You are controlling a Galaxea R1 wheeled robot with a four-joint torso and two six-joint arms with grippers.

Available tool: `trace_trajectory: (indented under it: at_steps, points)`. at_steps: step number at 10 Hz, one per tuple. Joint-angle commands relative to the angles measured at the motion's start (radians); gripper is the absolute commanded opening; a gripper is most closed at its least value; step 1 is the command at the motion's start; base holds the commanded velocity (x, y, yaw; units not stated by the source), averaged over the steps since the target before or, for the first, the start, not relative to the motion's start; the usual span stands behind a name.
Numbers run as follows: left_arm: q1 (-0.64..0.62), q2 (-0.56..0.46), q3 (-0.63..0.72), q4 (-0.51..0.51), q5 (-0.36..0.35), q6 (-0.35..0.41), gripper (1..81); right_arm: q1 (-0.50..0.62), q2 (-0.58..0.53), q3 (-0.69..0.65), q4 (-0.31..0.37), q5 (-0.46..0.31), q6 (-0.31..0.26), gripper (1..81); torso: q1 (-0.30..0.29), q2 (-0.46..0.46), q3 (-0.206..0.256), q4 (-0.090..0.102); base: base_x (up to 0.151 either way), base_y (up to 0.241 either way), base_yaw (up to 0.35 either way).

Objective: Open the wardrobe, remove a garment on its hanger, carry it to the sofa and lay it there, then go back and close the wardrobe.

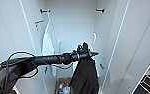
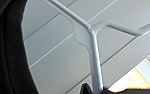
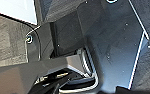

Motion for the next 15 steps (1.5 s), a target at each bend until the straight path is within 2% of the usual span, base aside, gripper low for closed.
trace_trajectory:
  at_steps: [1,15]
  points:
    - [-0.178,0.013,0.016,0.03,-0.032,0.021,1.0,0.022,0.001,0.0,0.002,-0.036,0.0,81.1,0.0,0.0,0.0,0.0,-0.08,0.0,0.0]
    - [-0.163,-0.002,0.032,0.038,-0.034,0.021,1.0,0.025,0.003,0.0,0.002,-0.036,0.0,81.1,-0.003,-0.001,0.001,0.0,-0.107,0.0,0.0]
